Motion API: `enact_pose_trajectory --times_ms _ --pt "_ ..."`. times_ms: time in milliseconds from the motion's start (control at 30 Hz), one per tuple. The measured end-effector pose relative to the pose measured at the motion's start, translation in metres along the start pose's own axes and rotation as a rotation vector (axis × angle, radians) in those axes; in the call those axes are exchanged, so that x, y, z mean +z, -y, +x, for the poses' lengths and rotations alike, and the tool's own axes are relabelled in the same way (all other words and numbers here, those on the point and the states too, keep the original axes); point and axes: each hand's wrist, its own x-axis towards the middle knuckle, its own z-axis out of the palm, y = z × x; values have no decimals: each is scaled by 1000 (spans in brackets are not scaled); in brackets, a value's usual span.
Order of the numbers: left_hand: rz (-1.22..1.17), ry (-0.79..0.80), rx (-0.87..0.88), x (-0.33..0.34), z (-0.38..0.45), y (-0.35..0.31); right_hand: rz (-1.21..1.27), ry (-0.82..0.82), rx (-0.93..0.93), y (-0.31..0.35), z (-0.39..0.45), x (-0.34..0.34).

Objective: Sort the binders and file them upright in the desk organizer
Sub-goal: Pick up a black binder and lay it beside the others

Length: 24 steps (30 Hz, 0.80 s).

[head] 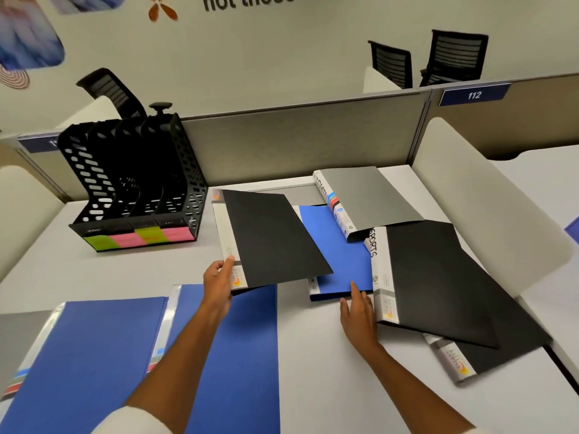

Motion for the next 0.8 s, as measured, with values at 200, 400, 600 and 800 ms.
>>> enact_pose_trajectory --times_ms 200,400,600,800 --pt "-17 57 -49 -25 -31 21 246 -59 32 14 -11 -12" --pt "3 132 -39 -60 -71 47 754 71 309 27 -41 -17" --pt "25 165 -35 -104 -111 74 662 158 199 20 -93 -5" --pt "66 145 -27 -136 -147 96 549 172 177 13 -143 0"
